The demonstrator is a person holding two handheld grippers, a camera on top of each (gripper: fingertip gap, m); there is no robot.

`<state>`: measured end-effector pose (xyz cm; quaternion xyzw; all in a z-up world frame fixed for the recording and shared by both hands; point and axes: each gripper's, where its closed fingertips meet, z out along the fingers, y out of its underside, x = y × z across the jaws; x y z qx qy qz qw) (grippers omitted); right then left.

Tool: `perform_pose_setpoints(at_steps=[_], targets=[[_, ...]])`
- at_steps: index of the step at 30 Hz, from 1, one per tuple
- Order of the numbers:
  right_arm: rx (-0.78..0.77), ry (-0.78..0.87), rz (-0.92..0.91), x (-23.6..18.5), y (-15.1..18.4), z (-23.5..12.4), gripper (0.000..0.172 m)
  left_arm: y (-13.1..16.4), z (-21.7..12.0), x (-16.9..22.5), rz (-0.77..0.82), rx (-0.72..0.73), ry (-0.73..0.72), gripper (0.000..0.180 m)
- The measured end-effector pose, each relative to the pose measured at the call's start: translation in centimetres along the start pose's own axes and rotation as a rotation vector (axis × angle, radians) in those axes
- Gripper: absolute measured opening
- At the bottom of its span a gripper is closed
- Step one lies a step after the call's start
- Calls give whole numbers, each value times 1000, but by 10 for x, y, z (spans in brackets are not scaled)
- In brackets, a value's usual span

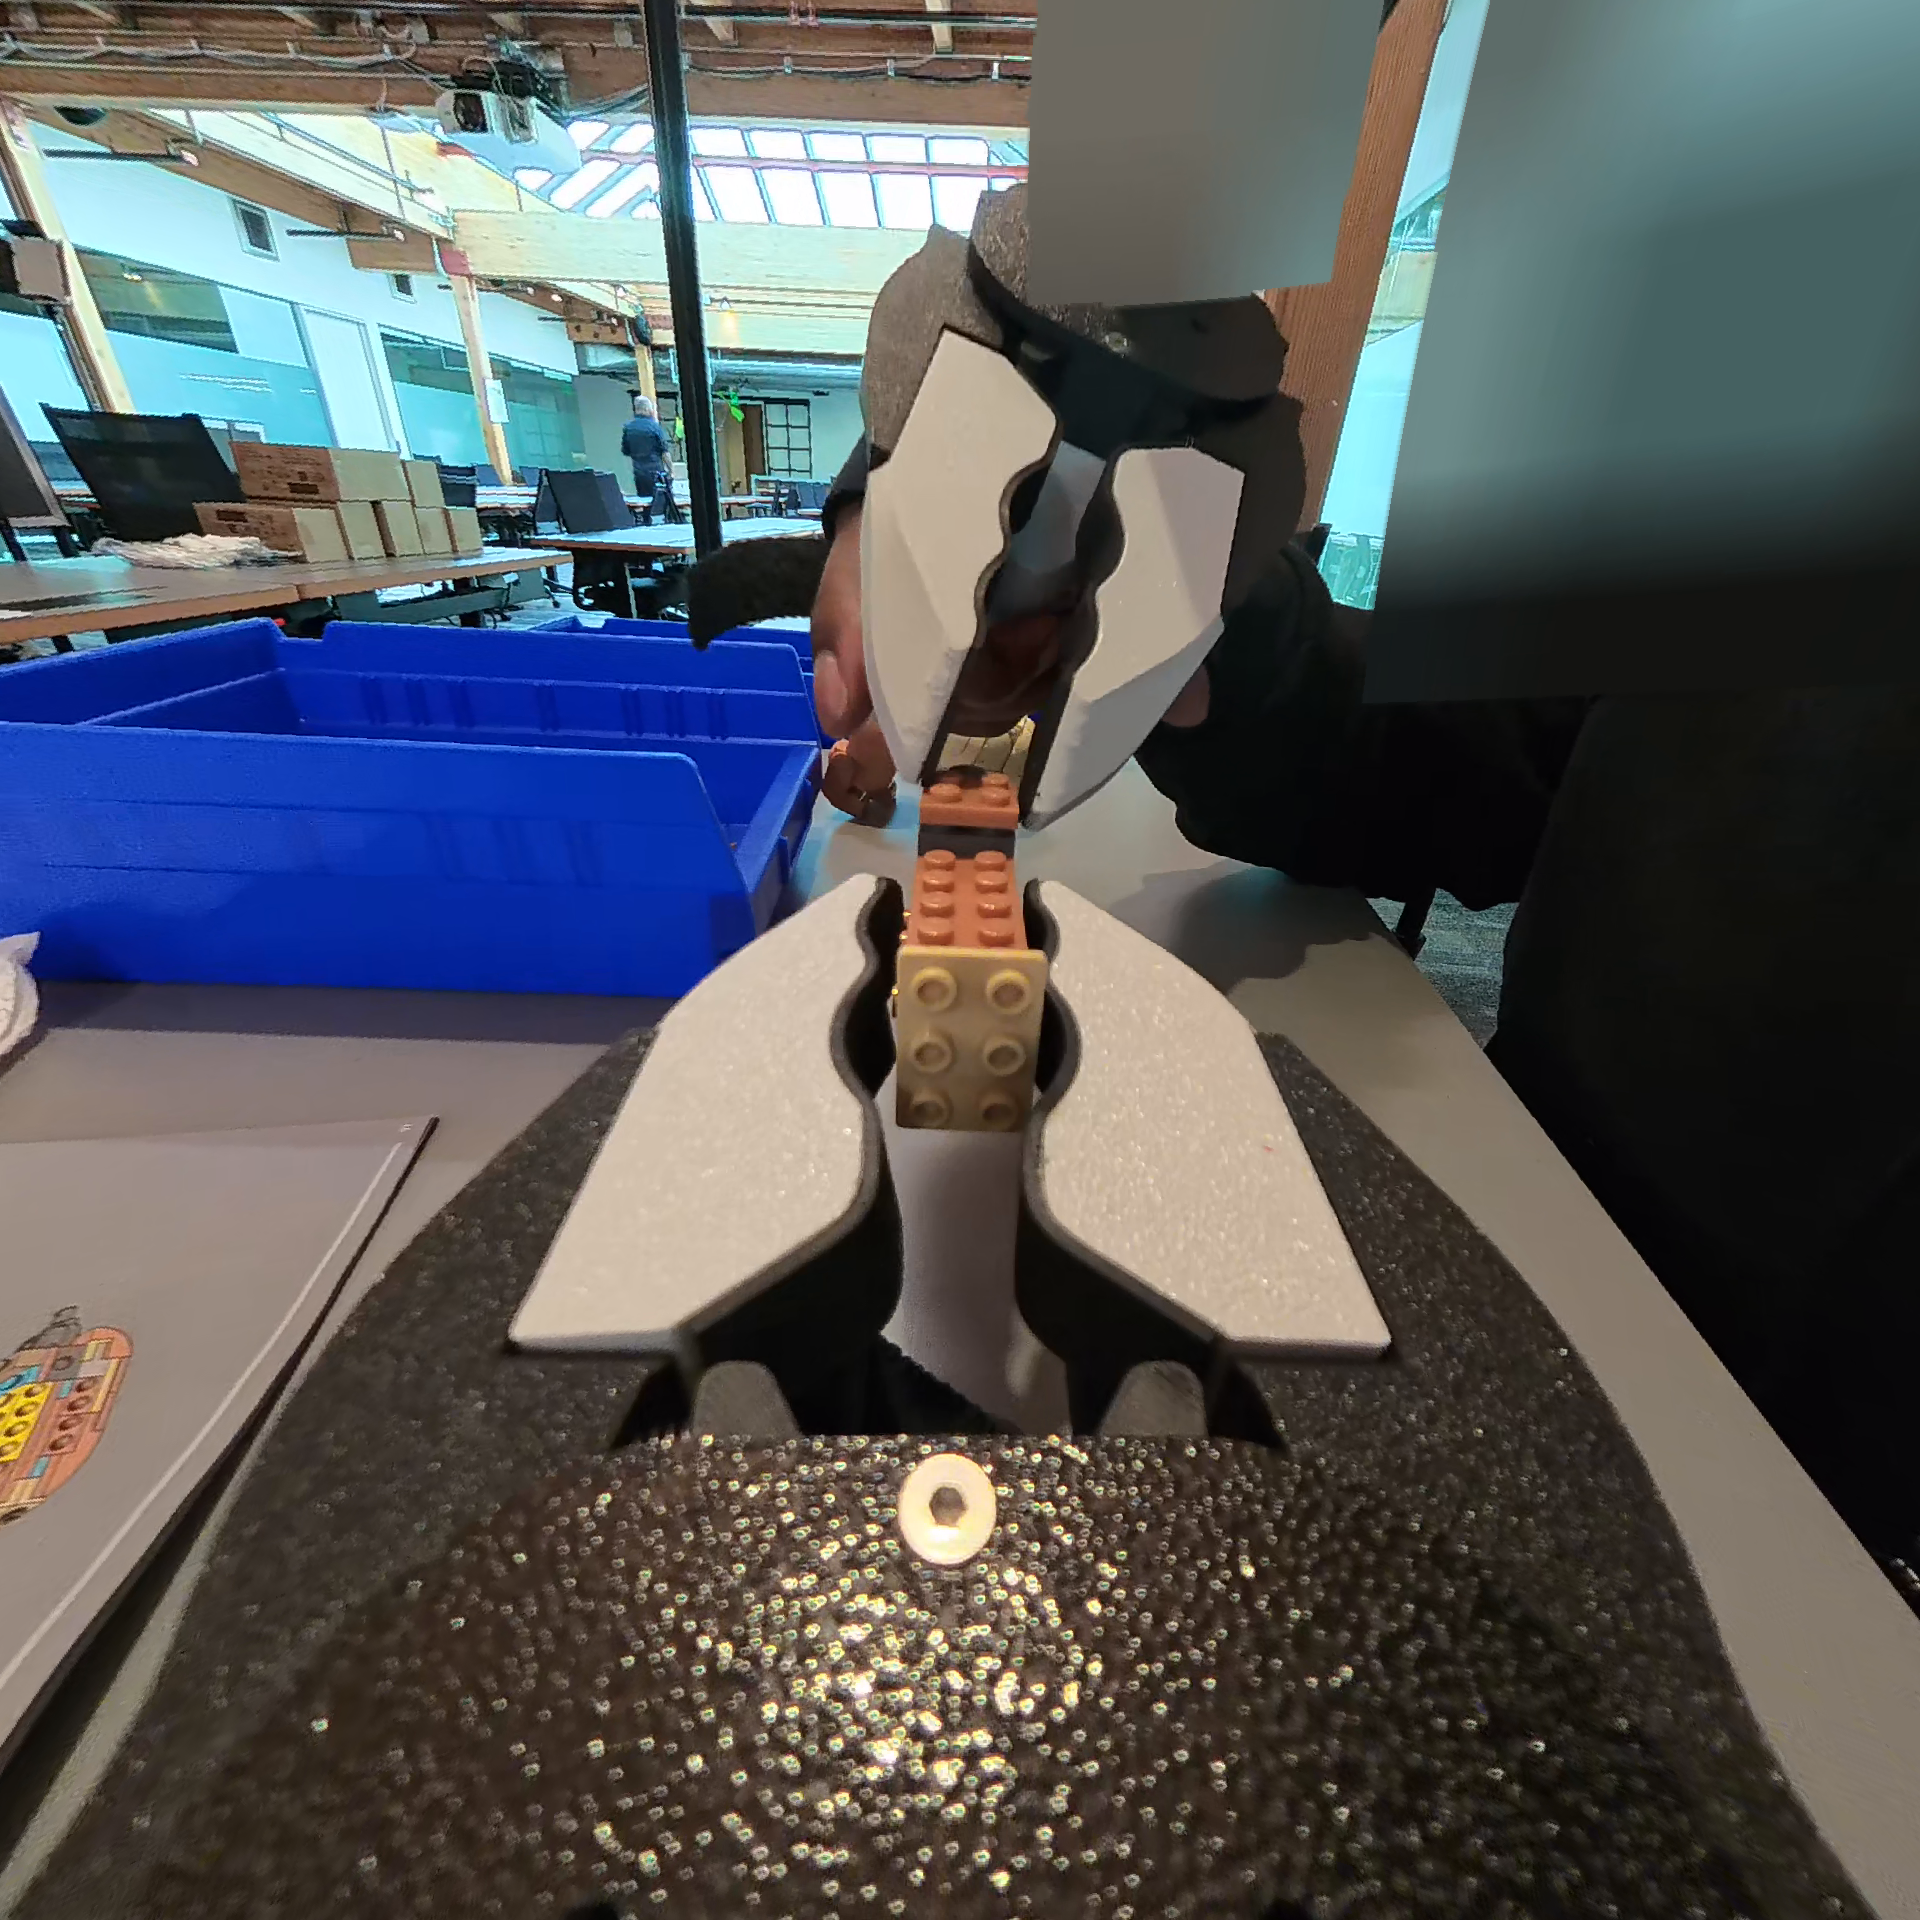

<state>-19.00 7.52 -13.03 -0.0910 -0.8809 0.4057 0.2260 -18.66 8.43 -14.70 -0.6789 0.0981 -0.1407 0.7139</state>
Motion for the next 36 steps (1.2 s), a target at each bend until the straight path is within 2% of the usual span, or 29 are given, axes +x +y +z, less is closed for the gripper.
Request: perform_pose_setpoints(at_steps=[10,15,19,26,31,36], targets=[[-3,4,-9,-1,0,1,18,0,0,1,2,2,3,21],[27,23,-73,-3,-6,-3,23,-4,-2,-2,-14,17,-5,21],[37,135,-247,1,-9,-4,32,-11,-7,-7,-30,43,-15,21],[-60,422,-622,19,-6,2,43,-20,-14,-15,-93,86,-12,21],[-73,494,-748,22,-5,8,46,-22,-15,-13,-96,81,7,21],[-84,530,-799,22,-6,12,47,-16,-11,-10,-83,46,16,21]])
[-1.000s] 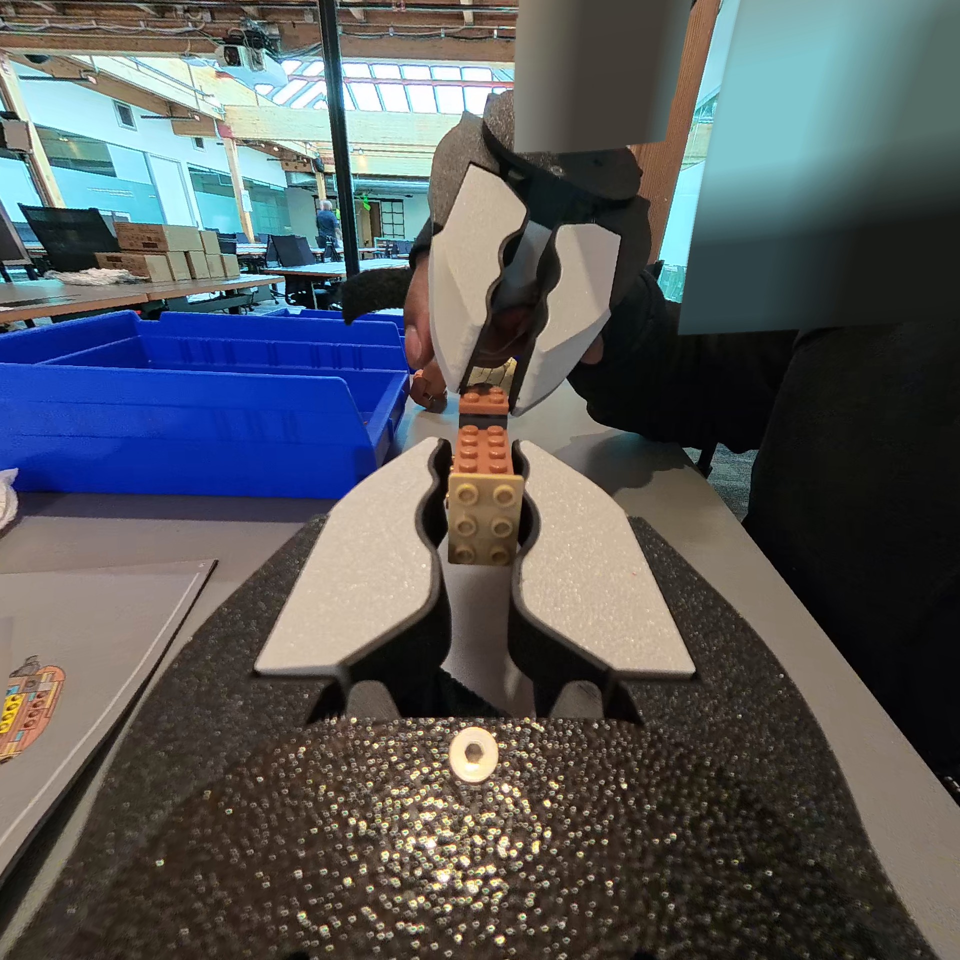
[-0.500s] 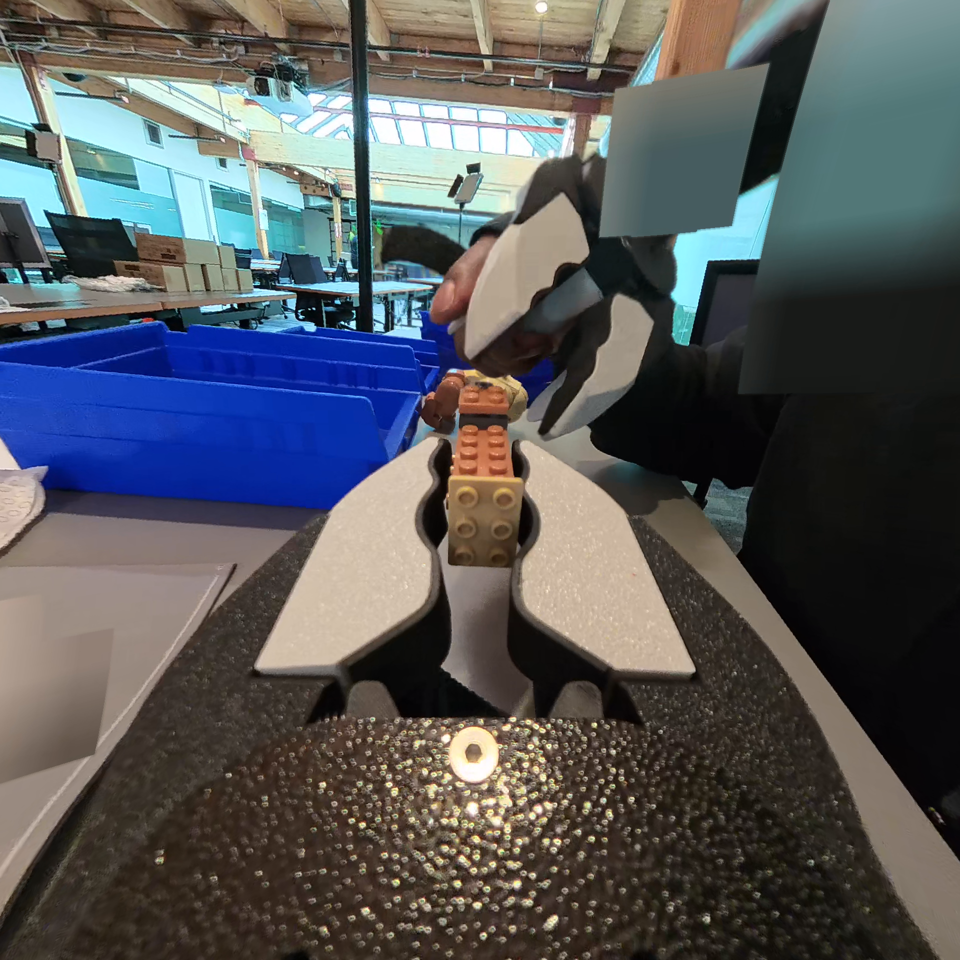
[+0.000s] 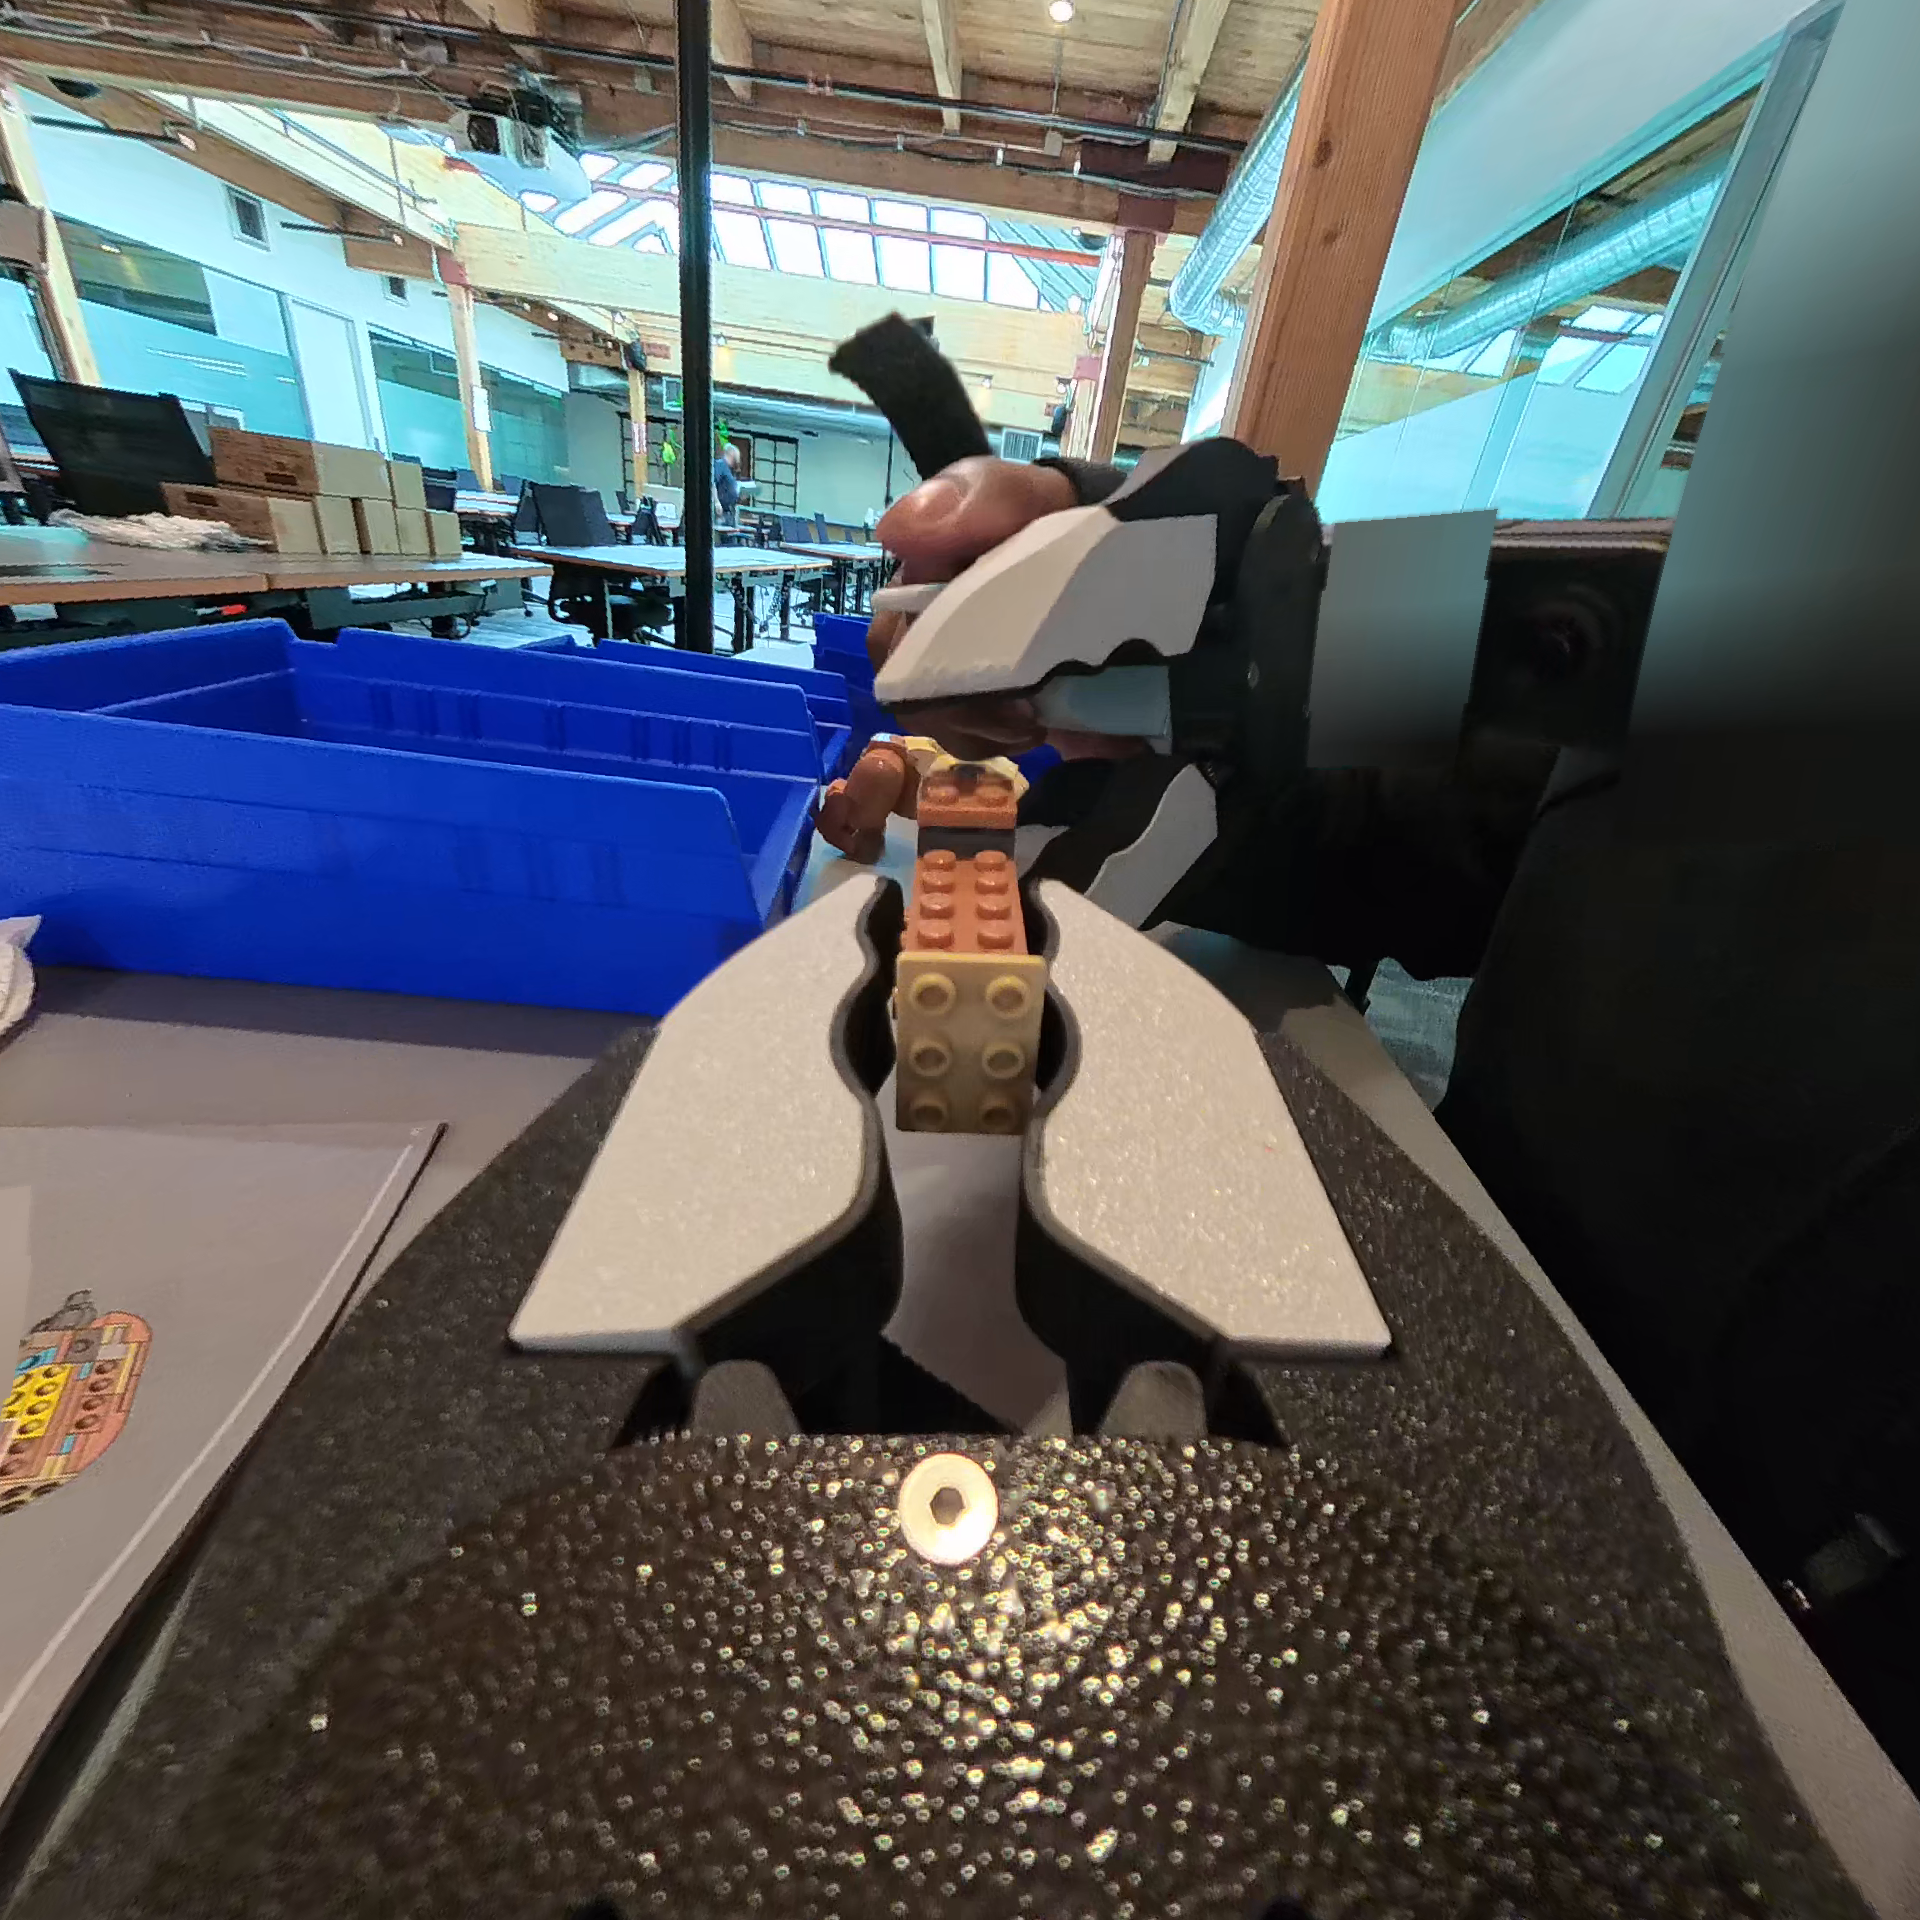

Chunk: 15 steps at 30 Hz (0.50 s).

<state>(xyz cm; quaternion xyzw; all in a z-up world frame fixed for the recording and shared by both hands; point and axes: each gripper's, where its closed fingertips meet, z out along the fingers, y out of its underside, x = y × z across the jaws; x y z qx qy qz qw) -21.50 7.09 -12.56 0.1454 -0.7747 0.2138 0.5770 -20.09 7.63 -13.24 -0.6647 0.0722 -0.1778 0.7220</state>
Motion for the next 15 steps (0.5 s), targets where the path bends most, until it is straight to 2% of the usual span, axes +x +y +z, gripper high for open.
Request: perform_pose_setpoints(at_steps=[7,12,15], targets=[[-1,5,-33,-3,-2,3,48,2,1,1,4,-14,3,21],[6,7,-43,-7,-4,5,37,2,1,2,-5,-7,7,21],[0,27,-59,-7,-3,7,36,1,1,0,-26,8,2,21]])
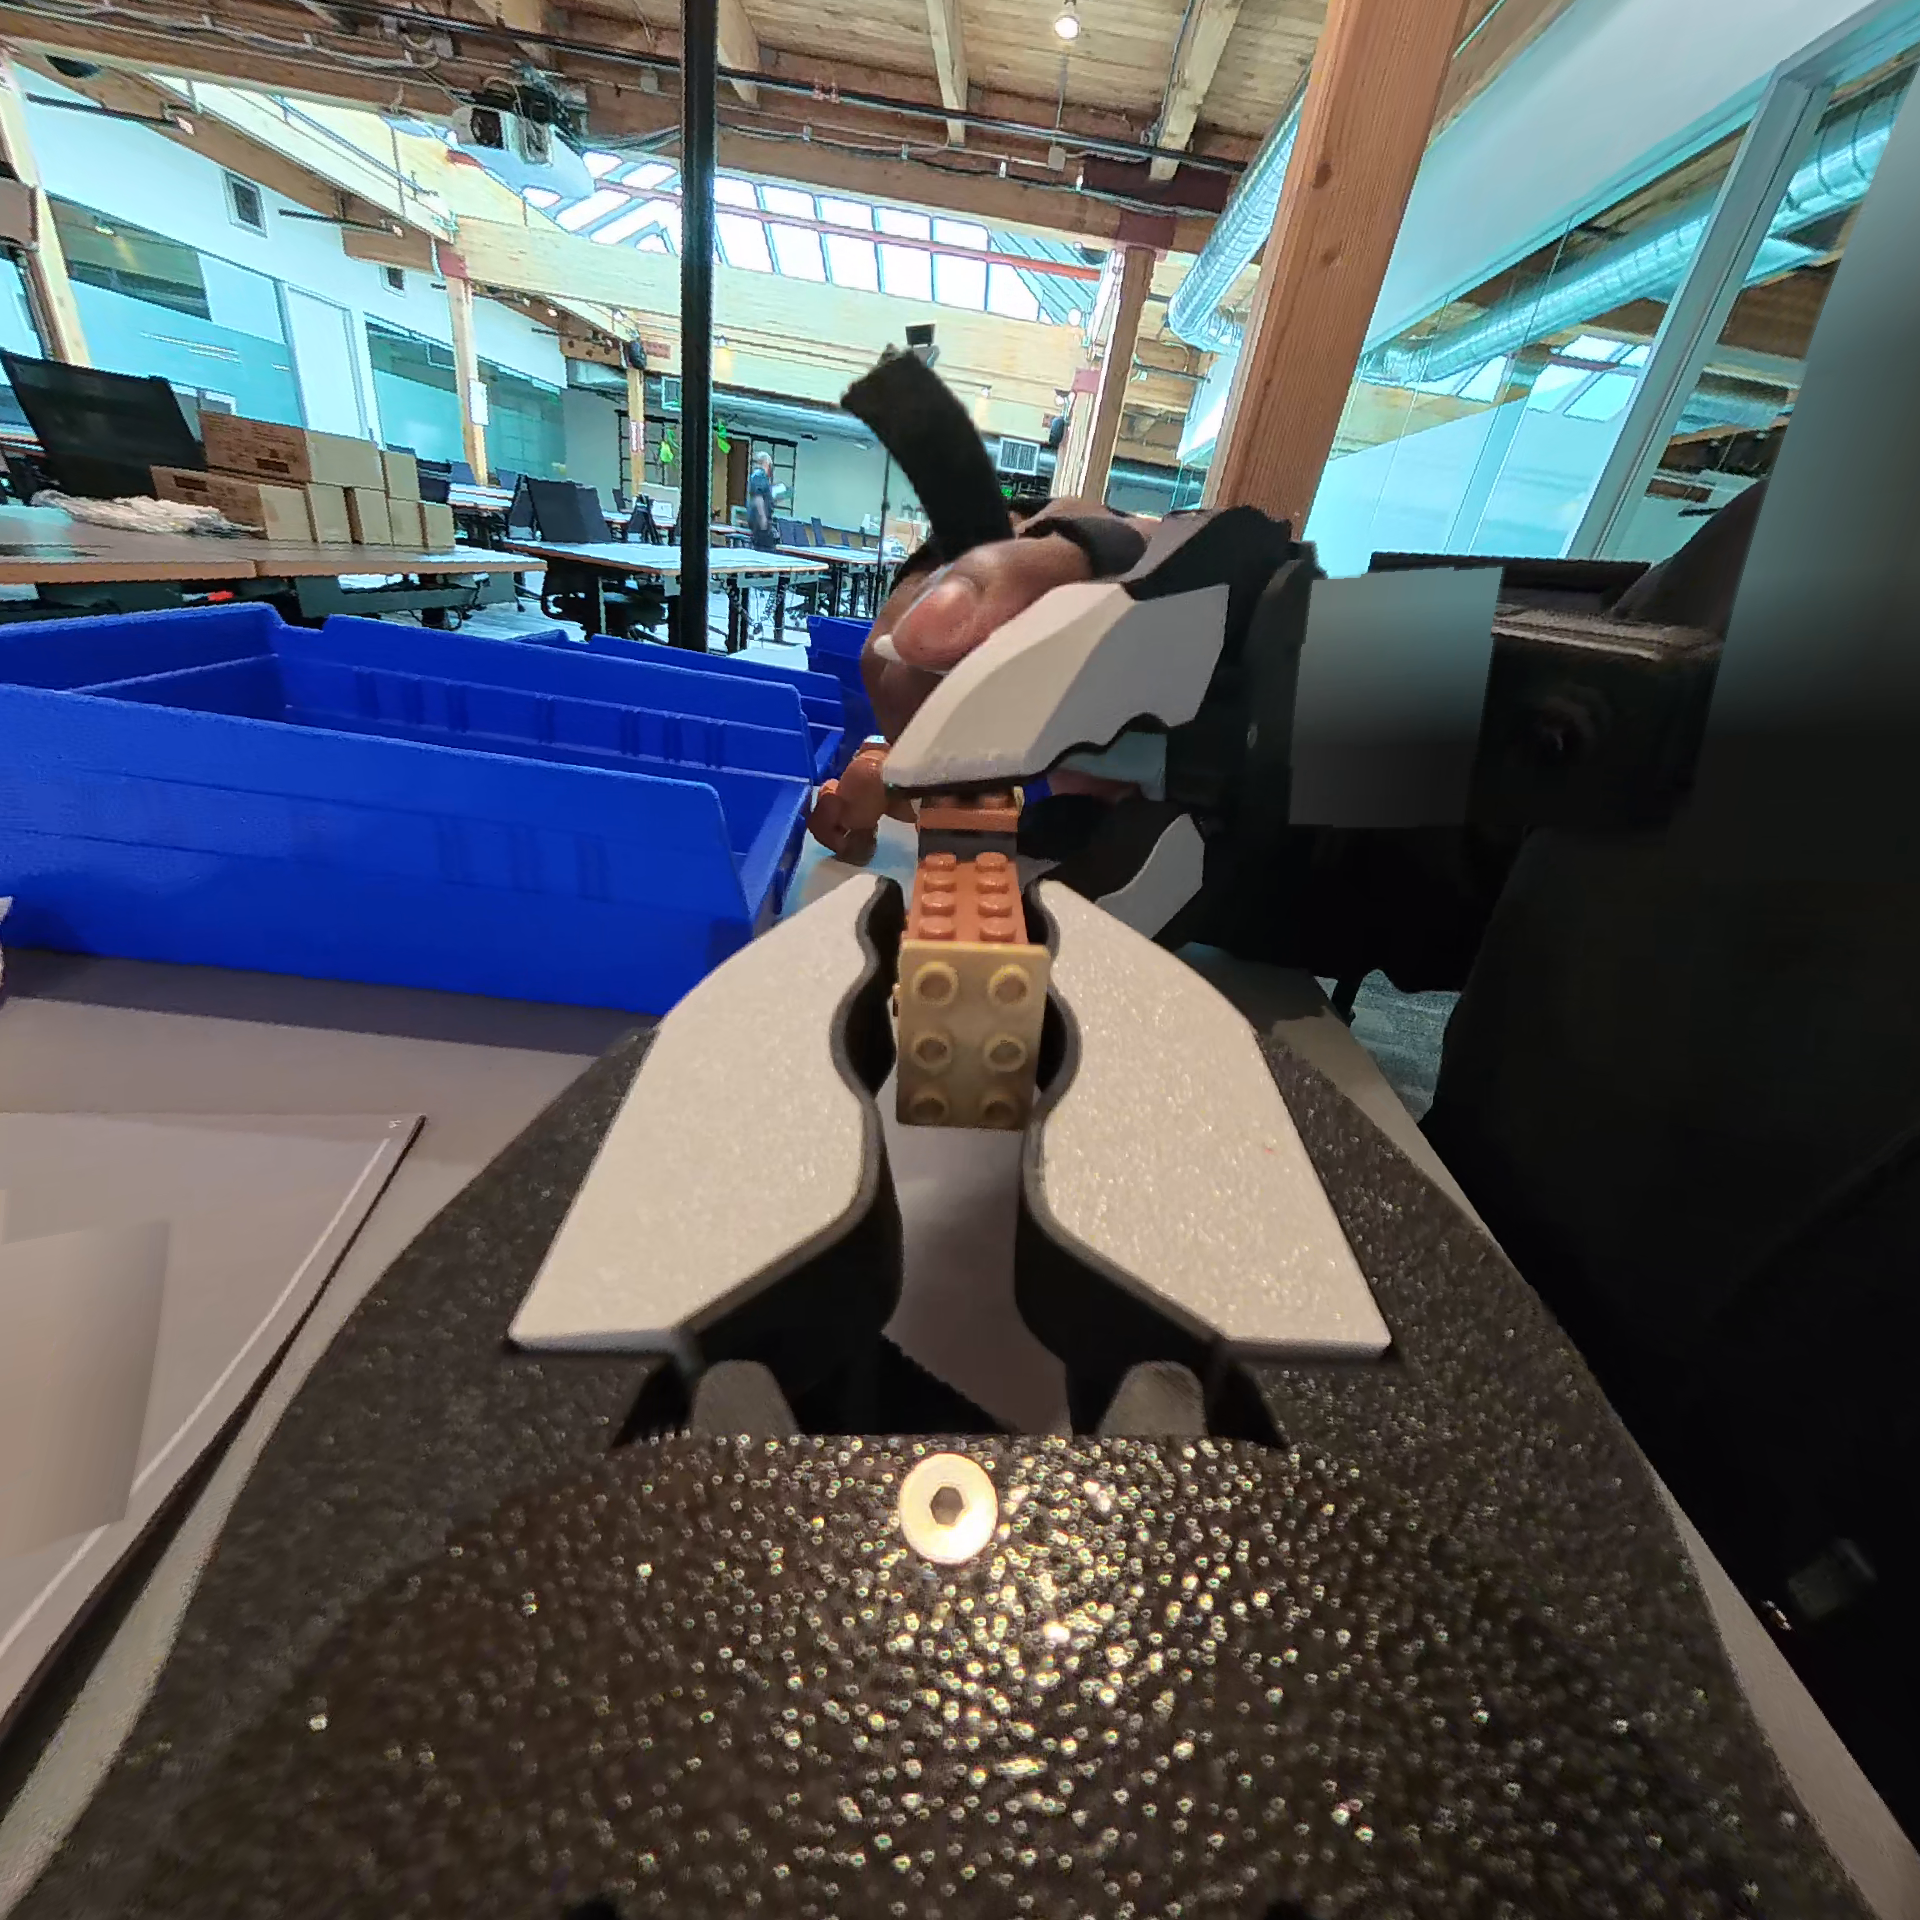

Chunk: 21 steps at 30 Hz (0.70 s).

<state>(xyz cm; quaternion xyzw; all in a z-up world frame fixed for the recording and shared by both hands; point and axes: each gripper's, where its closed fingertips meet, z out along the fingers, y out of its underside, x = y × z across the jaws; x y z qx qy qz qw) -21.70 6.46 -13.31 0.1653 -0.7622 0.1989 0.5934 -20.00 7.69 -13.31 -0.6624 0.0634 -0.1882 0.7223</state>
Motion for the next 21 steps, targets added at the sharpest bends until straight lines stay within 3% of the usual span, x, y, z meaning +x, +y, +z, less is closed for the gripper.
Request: perform_pose_setpoints(at_steps=[21], targets=[[2,-23,-13,0,-1,-2,34,-1,1,2,-44,20,1,21]])
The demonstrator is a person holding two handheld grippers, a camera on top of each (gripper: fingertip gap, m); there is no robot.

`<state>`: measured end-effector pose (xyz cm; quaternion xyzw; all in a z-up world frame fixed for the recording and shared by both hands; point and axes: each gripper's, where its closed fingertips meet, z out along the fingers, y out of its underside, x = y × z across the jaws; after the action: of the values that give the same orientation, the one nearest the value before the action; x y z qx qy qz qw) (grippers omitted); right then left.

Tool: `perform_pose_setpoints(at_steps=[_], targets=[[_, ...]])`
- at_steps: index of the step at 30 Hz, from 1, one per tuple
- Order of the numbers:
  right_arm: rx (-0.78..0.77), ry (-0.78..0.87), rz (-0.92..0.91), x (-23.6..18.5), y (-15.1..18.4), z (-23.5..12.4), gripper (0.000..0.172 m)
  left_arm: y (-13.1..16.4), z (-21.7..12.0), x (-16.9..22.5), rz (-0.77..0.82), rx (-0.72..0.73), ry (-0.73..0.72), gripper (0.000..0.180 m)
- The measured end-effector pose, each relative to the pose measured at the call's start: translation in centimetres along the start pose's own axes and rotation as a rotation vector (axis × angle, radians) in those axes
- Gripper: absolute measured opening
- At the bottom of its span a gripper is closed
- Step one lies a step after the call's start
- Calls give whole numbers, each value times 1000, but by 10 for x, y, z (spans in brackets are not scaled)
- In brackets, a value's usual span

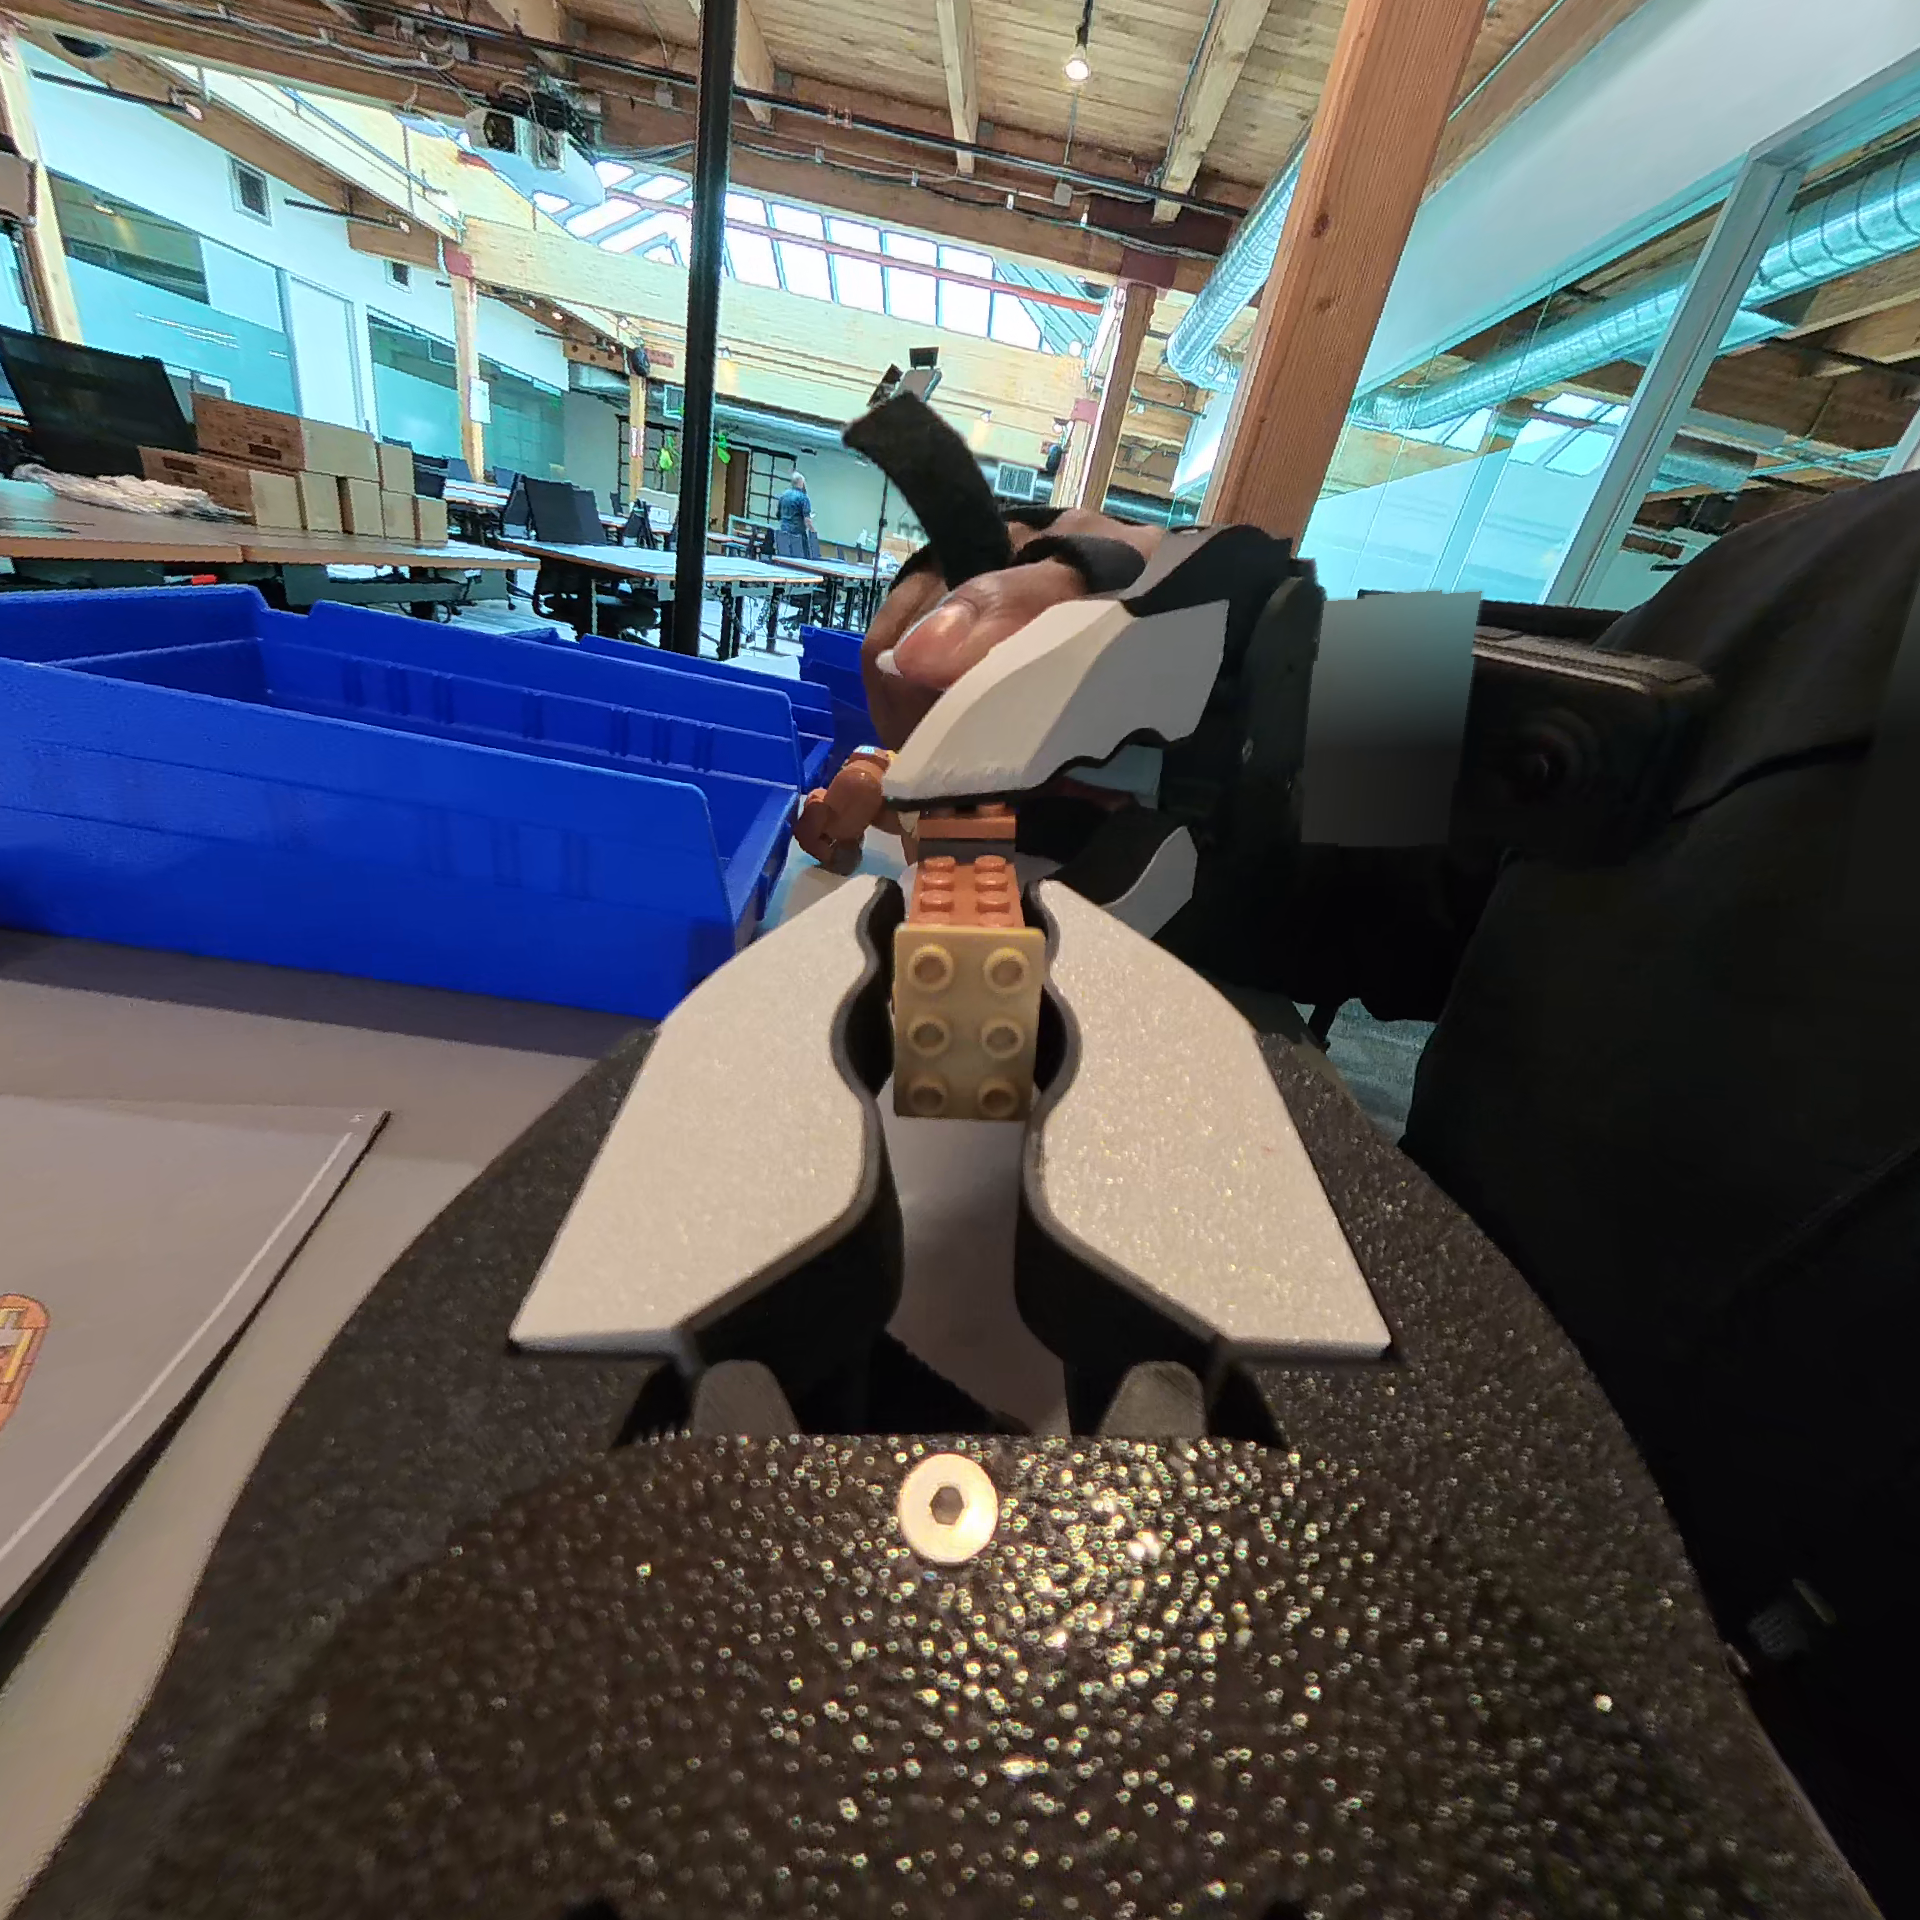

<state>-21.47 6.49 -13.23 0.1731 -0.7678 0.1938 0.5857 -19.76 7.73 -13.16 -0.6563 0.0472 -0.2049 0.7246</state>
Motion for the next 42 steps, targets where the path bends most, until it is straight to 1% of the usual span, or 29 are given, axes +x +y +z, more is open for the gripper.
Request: perform_pose_setpoints(at_steps=[19,23,25,28,30,31,34,42], targets=[[-40,-27,11,-2,3,1,33,0,0,-3,-64,33,-3,21],[-19,21,50,4,1,4,34,-6,-1,-4,-73,68,-15,21],[-14,65,31,8,1,4,34,-9,-3,-5,-87,84,-16,21],[-40,82,21,9,4,5,43,-10,-3,-6,-95,93,-18,21],[-42,96,22,11,4,5,44,-9,-4,-7,-96,88,-20,21],[-37,95,24,11,3,5,44,-9,-4,-8,-97,86,-24,21],[-34,95,11,9,1,6,34,-9,-4,-8,-105,84,-16,21],[-31,51,1,5,2,4,33,-4,-1,-7,-148,78,-10,21]])
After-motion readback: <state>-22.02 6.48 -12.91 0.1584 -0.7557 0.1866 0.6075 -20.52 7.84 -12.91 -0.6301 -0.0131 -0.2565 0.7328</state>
